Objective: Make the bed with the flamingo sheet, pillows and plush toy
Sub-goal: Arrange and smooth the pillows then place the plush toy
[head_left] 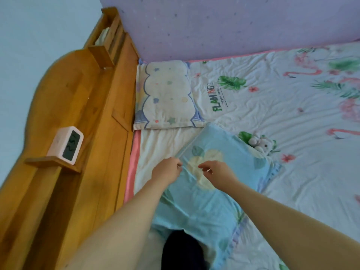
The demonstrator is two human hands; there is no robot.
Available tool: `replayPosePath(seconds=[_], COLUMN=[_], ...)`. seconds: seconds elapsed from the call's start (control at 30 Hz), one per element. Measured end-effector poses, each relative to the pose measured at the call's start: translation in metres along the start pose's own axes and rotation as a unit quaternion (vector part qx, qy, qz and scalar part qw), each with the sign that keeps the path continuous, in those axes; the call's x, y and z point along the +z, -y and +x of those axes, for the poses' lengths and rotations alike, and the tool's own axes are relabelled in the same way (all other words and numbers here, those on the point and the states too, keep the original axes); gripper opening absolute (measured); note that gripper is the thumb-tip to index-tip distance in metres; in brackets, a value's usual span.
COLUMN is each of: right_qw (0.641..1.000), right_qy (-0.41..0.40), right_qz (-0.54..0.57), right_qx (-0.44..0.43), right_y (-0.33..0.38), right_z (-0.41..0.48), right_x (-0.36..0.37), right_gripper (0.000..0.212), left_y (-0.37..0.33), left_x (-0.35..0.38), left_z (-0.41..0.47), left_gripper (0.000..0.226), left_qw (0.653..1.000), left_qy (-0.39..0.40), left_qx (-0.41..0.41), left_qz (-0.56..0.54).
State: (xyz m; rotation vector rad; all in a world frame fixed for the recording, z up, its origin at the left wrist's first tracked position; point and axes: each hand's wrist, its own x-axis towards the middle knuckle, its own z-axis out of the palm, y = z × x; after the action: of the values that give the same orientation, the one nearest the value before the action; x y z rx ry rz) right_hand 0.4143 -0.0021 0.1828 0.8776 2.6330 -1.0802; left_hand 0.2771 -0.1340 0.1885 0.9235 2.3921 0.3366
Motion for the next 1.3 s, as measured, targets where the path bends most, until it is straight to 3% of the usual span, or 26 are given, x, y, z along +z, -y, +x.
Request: replayPosePath(seconds=[0.23,0.67,1.0,1.3], right_qw=[0.999,0.982,0.98,0.983], right_qy=[0.047,0.172,0.17,0.121], right_qz=[-0.016,-0.071,-0.103,-0.133], right_qx=[-0.002,0.015,0.025,0.028], right_y=[-0.04,-0.08,-0.082,-0.09], right_z=[-0.07,-0.121,-0.072,-0.036], right_x=[0.008,0.083,0.136,0.158], right_gripper=[0.034,0.041,0.045,0.053], left_y=[-0.025,0.025,0.09,0.089], left_x=[0.035,0.129,0.178,0.195], left_z=[-0.065,-0.104,-0.091,-0.048], left_gripper=[0.031,0.03,0.036,0.045], left_qw=[1.0,0.994,0.99,0.997], left_qy=[-0.02,0.046,0.095,0.06], left_qx=[-0.019,-0.097,-0.103,-0.053], left_qz=[-0.01,-0.034,0.013,-0.011])
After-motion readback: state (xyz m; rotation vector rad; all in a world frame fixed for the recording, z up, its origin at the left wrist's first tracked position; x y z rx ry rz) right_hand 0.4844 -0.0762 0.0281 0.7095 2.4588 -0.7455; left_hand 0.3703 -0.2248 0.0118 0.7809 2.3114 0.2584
